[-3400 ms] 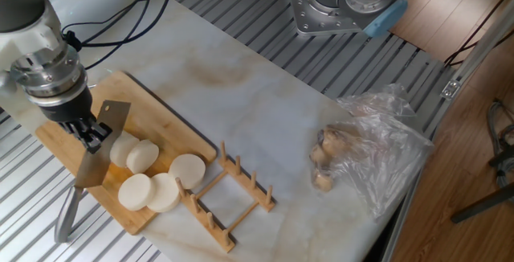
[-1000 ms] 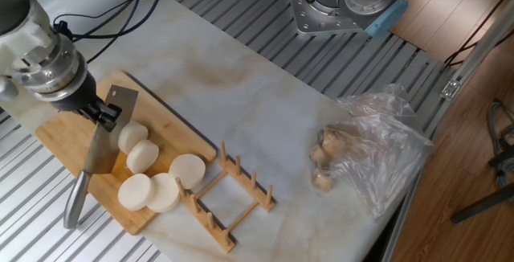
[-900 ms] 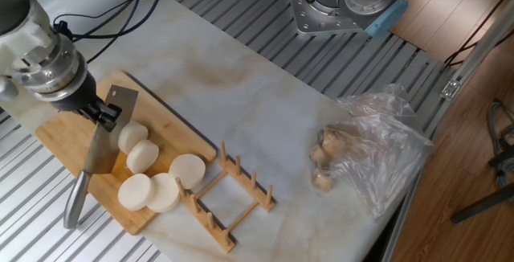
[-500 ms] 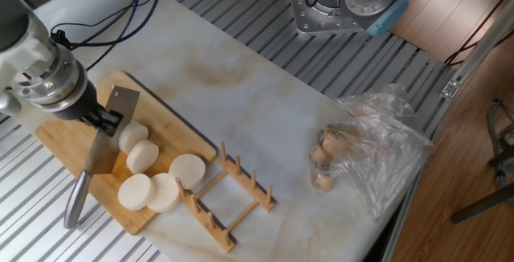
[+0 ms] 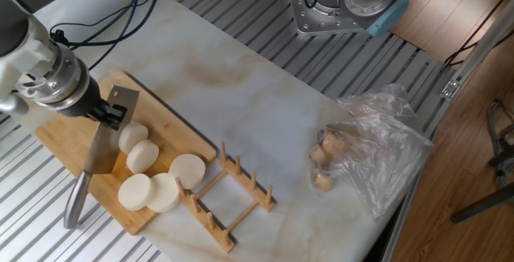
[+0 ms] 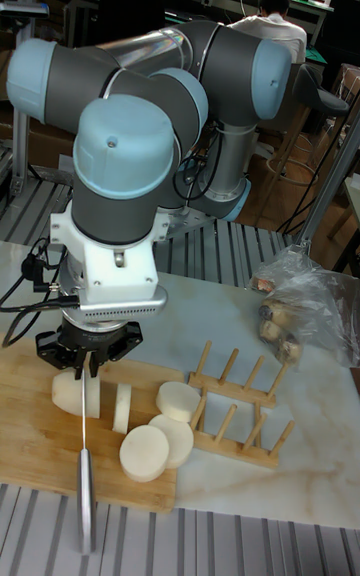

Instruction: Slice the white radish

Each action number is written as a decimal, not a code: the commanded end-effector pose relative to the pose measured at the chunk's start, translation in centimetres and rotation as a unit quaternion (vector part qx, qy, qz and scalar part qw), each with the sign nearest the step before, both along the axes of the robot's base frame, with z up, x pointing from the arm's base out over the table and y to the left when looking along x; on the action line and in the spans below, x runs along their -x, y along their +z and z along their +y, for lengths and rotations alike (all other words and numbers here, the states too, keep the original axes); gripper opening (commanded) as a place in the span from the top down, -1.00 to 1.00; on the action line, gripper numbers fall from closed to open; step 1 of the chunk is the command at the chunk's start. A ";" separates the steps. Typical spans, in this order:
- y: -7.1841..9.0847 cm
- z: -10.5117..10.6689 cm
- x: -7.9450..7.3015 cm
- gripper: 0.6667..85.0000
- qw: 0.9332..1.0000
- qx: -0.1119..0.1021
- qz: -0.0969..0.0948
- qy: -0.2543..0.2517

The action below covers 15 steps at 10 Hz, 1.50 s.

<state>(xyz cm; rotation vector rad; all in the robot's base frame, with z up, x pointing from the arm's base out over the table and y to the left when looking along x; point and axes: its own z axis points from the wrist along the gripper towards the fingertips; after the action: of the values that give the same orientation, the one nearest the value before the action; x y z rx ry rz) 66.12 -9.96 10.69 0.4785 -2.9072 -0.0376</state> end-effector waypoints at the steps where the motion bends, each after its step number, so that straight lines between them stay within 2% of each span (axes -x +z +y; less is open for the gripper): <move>1: 0.5 0.5 -0.2 0.45 1.000 -0.001 0.003 -0.009; 4: 0.5 0.8 -0.3 0.48 0.999 -0.005 -0.001 -0.038; 6: 0.6 1.7 -0.2 0.43 0.998 -0.023 -0.005 -0.052; 8: 0.4 2.1 -1.5 0.26 0.997 -0.031 -0.029 -0.063; 10: 0.4 1.7 -1.8 0.26 0.996 -0.021 -0.035 -0.078; 12: 0.5 1.3 -0.8 0.37 0.997 -0.012 -0.015 -0.075; 15: 0.5 0.6 -0.7 0.38 0.998 0.000 -0.015 -0.065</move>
<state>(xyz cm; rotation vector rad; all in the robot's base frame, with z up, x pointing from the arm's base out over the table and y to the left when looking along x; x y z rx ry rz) 66.85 -9.12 11.07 0.2890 -2.9642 -0.0592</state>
